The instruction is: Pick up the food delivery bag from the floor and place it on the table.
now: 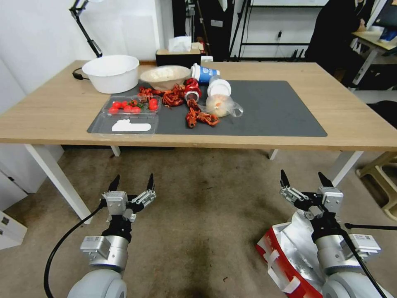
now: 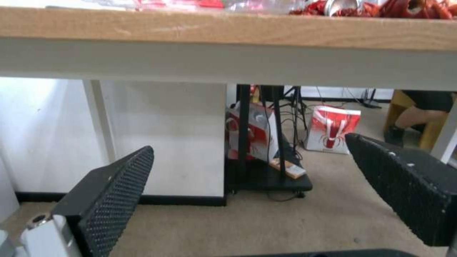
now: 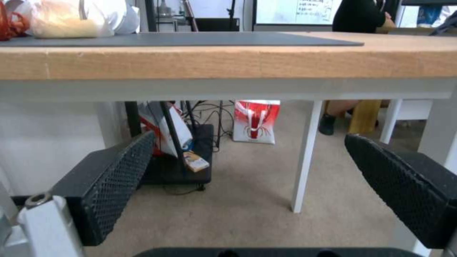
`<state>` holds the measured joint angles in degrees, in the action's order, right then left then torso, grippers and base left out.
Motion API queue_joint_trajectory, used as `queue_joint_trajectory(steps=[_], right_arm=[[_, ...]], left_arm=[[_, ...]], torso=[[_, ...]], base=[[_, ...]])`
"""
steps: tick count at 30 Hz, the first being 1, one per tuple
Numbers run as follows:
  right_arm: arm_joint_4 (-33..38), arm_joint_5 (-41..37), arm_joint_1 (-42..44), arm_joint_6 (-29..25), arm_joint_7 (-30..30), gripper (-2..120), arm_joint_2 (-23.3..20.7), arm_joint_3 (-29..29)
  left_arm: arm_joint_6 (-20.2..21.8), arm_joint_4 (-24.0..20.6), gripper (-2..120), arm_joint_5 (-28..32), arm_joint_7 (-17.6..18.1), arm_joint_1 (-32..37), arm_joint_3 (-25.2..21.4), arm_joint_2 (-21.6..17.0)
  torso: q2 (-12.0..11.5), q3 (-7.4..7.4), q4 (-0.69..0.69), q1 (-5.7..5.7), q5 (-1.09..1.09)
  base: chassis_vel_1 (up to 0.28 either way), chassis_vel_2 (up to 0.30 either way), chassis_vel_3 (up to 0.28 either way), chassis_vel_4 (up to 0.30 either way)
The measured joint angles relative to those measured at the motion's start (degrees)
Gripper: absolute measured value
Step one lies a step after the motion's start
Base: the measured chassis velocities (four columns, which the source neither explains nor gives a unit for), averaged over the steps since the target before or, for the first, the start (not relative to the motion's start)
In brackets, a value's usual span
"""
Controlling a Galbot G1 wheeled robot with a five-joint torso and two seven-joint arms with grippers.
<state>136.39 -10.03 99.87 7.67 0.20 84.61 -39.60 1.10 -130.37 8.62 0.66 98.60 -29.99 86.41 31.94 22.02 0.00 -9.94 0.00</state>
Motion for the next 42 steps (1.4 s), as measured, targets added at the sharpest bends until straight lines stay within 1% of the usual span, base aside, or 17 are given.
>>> queue_joint_trajectory(steps=[3, 7, 14, 23, 26, 31, 36, 42], right_arm=[[0.0, 0.0, 0.0, 0.0, -0.1, 100, -0.1, 0.0], [0.0, -0.2, 0.0, 0.0, -0.1, 100, -0.1, -0.2], [0.0, -0.3, -0.1, 0.0, -0.1, 100, -0.2, -0.3], [0.1, -0.3, 0.0, 0.0, -0.1, 100, -0.3, -0.3], [0.1, -0.3, 0.1, 0.0, -0.1, 100, -0.3, -0.3], [0.1, -0.3, 0.1, 0.0, -0.1, 100, -0.3, -0.3], [0.2, -0.3, 0.1, 0.0, -0.2, 100, -0.4, -0.3], [0.2, -0.3, 0.2, 0.0, -0.2, 100, -0.4, -0.3]], left_arm=[[-0.1, 0.3, 100, 0.0, 0.0, -0.1, 0.0, -0.1], [-0.1, 0.3, 100, 0.0, 0.0, -0.1, 0.0, -0.1], [-0.1, 0.4, 100, -0.1, 0.0, -0.1, 0.0, -0.3], [-0.1, 0.6, 100, -0.1, 0.0, -0.1, 0.0, -0.2], [-0.3, 0.8, 100, 0.0, 0.0, -0.1, 0.0, -0.3], [-0.4, 0.8, 100, 0.0, 0.0, -0.1, 0.0, -0.3], [-0.4, 0.8, 100, 0.0, 0.0, 0.0, 0.0, -0.4], [-0.4, 0.8, 100, 0.0, 0.0, 0.0, 0.0, -0.3]], torso=[[-1.6, -0.97, 0.0, 0.59, 0.0], [-2.2, -1.35, 0.0, 0.88, 0.0], [-4.2, -2.64, 0.0, 1.61, 0.0], [-5.9, -3.69, 0.0, 2.18, 0.0], [-7.0, -4.41, 0.0, 2.63, 0.0], [-7.8, -4.93, 0.0, 2.89, 0.0], [-9.3, -5.97, 0.0, 3.37, 0.0], [-10.5, -6.73, 0.0, 3.76, 0.0]], base=[[0.0, 0.0, 0.0, 0.0], [0.0, 0.0, 0.0, 0.0], [0.0, 0.0, 0.0, 0.0], [0.0, 0.0, 0.0, 0.0], [0.0, 0.0, 0.0, 0.0], [0.0, 0.0, 0.0, 0.0], [0.0, 0.0, 0.0, 0.0], [0.0, 0.0, 0.0, 0.0]])
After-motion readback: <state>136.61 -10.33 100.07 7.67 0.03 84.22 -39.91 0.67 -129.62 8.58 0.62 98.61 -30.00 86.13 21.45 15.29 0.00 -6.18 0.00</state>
